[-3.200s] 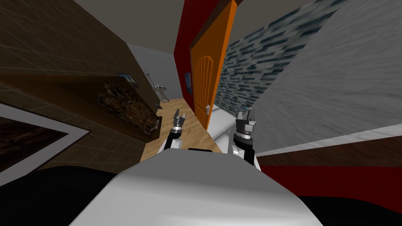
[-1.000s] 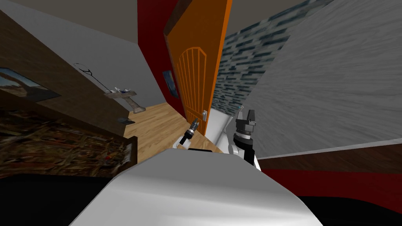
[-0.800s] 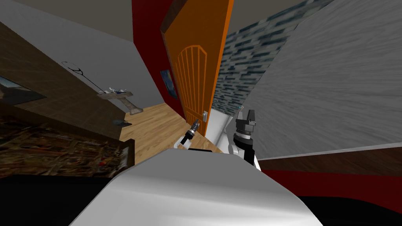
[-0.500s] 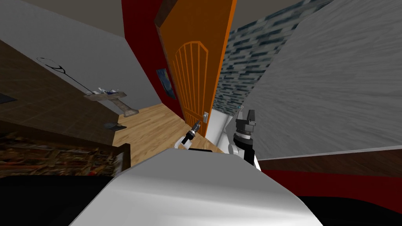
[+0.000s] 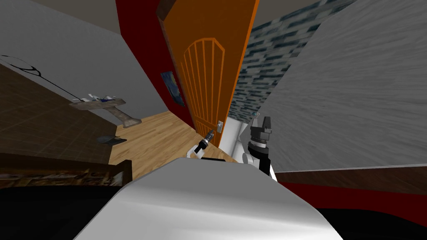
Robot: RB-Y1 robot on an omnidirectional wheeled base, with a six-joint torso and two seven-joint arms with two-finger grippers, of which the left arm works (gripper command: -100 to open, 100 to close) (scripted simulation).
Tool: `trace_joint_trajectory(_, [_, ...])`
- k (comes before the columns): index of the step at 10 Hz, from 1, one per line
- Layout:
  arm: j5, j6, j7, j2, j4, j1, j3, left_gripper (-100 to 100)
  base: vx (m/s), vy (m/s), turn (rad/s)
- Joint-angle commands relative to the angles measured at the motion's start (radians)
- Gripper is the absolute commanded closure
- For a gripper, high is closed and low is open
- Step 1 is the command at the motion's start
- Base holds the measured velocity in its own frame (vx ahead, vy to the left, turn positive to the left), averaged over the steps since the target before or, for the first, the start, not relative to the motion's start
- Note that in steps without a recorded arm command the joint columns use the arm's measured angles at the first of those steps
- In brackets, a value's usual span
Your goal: Push the door open
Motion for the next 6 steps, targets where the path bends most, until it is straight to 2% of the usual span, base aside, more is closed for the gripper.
trace_joint_trajectory(1, [0.001,-0.004,-0.002,-0.007,0.013,-0.006,0.006,-100,0.11,-0.046,-0.041])
trace_joint_trajectory(3, [0.002,-0.008,-0.005,-0.014,0.029,-0.013,0.013,-100,0.158,-0.089,-0.032])
trace_joint_trajectory(6, [0.004,-0.017,-0.011,-0.032,0.063,-0.029,0.028,-100,0.211,-0.115,-0.046])
